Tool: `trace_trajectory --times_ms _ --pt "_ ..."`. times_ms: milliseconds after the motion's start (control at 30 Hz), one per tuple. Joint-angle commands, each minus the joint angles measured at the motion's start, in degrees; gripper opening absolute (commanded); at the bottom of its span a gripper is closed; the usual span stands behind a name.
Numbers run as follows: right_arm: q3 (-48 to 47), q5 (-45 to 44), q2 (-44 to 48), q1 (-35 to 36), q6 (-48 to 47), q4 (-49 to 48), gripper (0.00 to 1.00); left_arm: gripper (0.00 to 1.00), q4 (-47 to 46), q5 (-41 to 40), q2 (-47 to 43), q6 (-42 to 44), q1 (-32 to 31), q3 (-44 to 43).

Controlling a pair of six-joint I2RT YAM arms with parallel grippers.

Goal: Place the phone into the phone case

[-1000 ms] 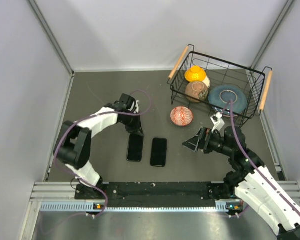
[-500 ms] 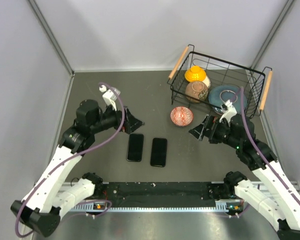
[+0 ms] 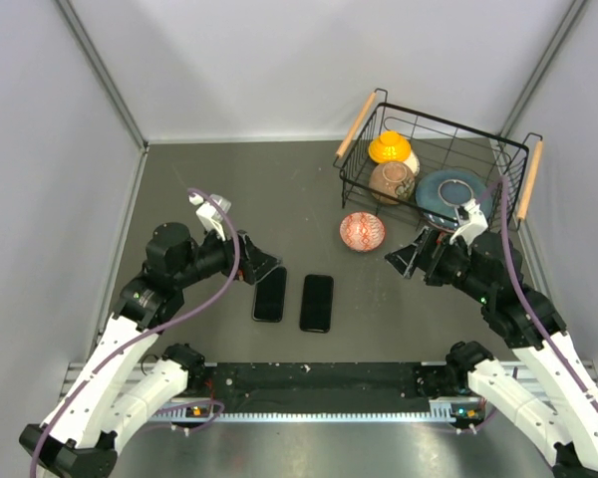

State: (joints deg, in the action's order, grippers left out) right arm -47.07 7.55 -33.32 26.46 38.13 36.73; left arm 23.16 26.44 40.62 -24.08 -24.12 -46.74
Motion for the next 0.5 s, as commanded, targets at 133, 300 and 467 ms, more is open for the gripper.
trace_trajectory --times_ms 133,300,467 --pt "-2.1 -1.0 0.5 0.1 0.2 -0.7 0.99 0.99 -1.5 -0.9 -1.2 0.3 -0.1 -0.5" --pt "-1.7 -0.5 0.6 0.0 0.3 -1.2 0.99 0.99 -1.0 -1.3 -1.9 0.4 -0.1 -1.2" --pt "-0.4 -0.1 1.5 0.1 0.5 -1.8 0.99 0.99 -0.9 -1.8 -2.2 0.6 -0.1 -1.4"
